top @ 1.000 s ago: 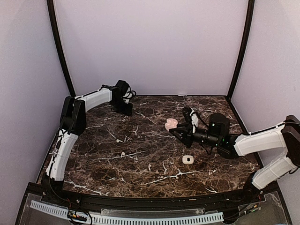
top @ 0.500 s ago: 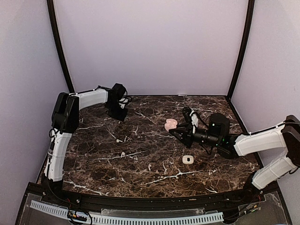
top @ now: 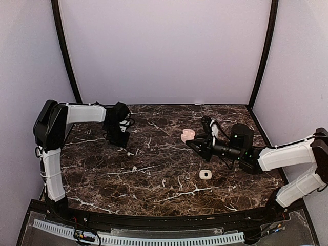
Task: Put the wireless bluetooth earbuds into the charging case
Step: Move the left earbud to the center of the board, then pick up the left earbud from the center of the board.
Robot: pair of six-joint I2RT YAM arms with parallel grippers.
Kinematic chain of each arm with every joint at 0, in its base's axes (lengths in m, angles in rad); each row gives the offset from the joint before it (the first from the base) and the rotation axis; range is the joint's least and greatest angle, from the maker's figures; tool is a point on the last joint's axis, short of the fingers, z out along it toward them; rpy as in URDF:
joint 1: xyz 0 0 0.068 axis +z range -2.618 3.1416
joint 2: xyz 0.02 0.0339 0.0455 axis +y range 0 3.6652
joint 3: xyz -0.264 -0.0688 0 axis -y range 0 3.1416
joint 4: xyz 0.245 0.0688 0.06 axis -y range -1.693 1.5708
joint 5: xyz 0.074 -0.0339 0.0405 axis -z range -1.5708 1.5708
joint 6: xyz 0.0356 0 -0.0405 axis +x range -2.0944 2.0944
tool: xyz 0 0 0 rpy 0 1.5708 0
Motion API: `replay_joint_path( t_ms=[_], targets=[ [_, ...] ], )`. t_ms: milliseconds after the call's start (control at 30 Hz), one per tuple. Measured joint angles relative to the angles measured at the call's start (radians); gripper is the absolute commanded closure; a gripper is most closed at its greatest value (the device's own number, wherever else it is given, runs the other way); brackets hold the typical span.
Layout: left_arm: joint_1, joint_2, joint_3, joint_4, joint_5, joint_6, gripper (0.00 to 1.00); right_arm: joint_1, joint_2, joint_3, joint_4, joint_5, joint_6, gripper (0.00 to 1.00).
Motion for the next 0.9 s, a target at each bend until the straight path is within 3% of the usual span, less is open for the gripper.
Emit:
replay_joint_path(
  t_ms=[267,900],
  targets=[
    [-0.006,0.0,-0.006,0.006,-0.016,0.015,0.66,0.0,-0.001,0.0,0.0,0.0,0.002,1.0],
    [-0.006,0.004,0.01,-0.032,-0.019,0.056,0.73,0.0,-0.001,0.0,0.0,-0.001,0.002,1.0]
  ],
)
